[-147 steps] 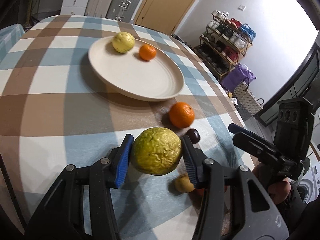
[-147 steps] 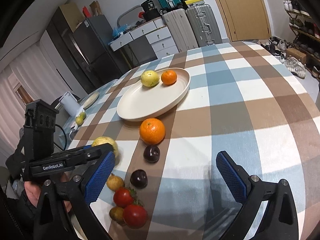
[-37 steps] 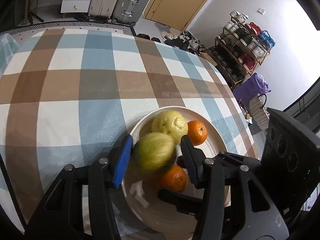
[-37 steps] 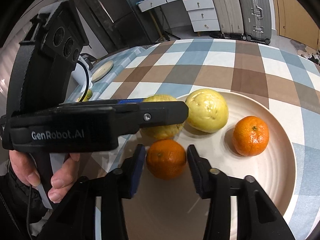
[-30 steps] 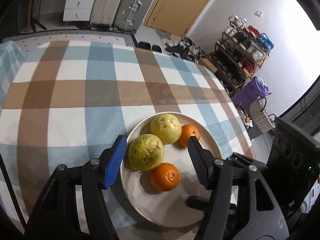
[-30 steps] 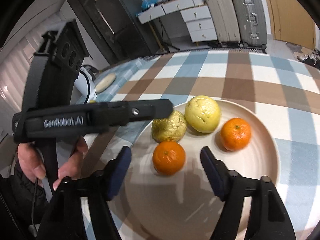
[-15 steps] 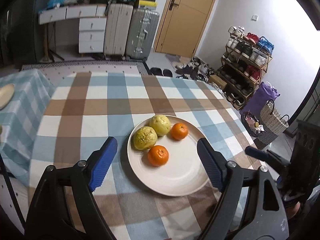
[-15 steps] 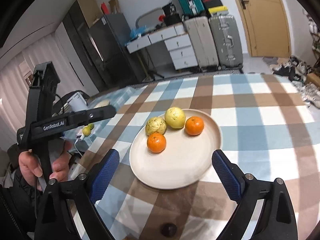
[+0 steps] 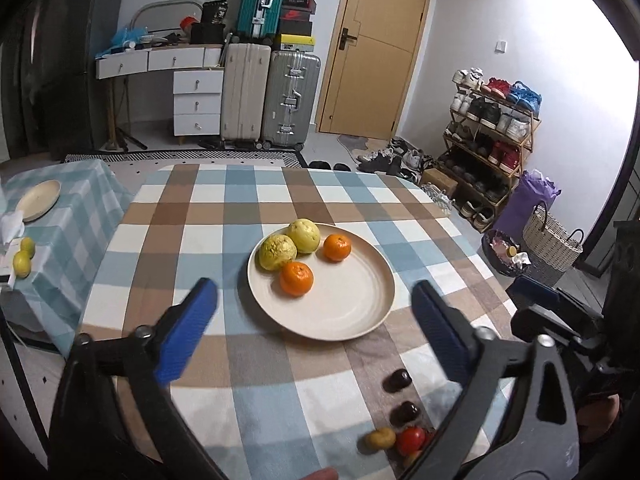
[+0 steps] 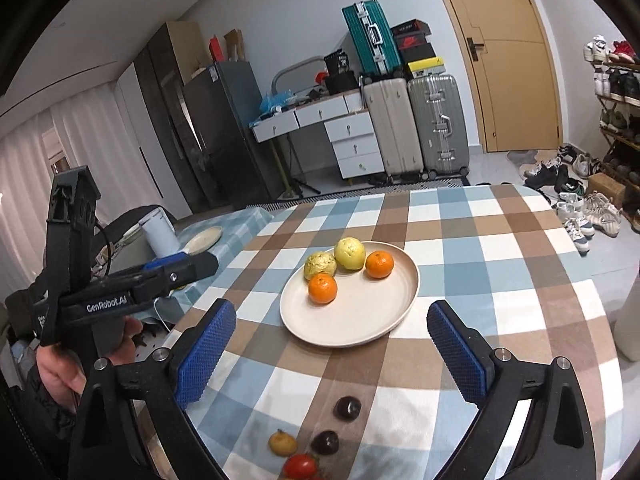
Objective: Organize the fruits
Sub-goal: 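Move both tools back toward the plums and tomatoes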
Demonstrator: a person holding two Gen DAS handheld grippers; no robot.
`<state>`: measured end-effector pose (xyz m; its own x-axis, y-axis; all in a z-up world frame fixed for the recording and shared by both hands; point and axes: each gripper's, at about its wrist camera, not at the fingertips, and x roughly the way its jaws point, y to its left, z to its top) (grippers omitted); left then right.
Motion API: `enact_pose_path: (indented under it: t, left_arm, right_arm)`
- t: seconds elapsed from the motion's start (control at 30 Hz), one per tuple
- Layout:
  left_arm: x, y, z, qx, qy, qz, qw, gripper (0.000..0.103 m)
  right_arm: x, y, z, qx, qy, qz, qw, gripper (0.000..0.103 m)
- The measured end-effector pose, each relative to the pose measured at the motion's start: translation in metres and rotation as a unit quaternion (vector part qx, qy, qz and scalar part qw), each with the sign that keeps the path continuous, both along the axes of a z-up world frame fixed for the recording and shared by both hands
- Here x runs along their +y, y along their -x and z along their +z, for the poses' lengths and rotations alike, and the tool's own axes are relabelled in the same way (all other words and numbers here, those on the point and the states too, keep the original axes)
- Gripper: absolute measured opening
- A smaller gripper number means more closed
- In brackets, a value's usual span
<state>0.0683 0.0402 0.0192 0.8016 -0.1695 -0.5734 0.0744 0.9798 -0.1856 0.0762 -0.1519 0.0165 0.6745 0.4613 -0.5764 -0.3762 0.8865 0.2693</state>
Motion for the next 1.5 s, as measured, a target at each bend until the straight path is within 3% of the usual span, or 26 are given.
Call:
enact_pose_path:
  t: [0.23, 0.53, 0.87, 1.13, 1.5]
  left_arm:
    - [-0.005, 0.033, 0.0, -0.009, -0.003, 0.004, 0.9999, 0.102]
    - [-0.012, 0.07, -0.025, 0.006, 0.011, 0.004, 0.9999, 0.102]
    - [-0.028, 0.086, -0.066, 0.044, 0.022, -0.024, 0.9985, 0.102]
    - [-0.029, 0.082, -0.089, 0.056, 0.027, -0.044, 0.9971, 0.102]
    - [-0.022, 0.064, -0.116, 0.085, 0.044, -0.044, 0.9944, 0.102]
  right_arm:
    - [-0.003, 0.036, 0.005, -0.016, 0.002, -0.007, 1.0, 0.102]
    - [-0.004, 0.074, 0.0, -0.022, 0.016, -0.003, 1.0, 0.103]
    - [-0.01, 0.109, -0.039, 0.028, 0.02, 0.002, 0.999, 0.103]
    - [-0.012, 0.107, -0.084, 0.093, 0.0, 0.015, 0.996, 0.102]
    - [-0.017, 0.096, -0.116, 0.139, -0.04, 0.021, 0.989, 0.089]
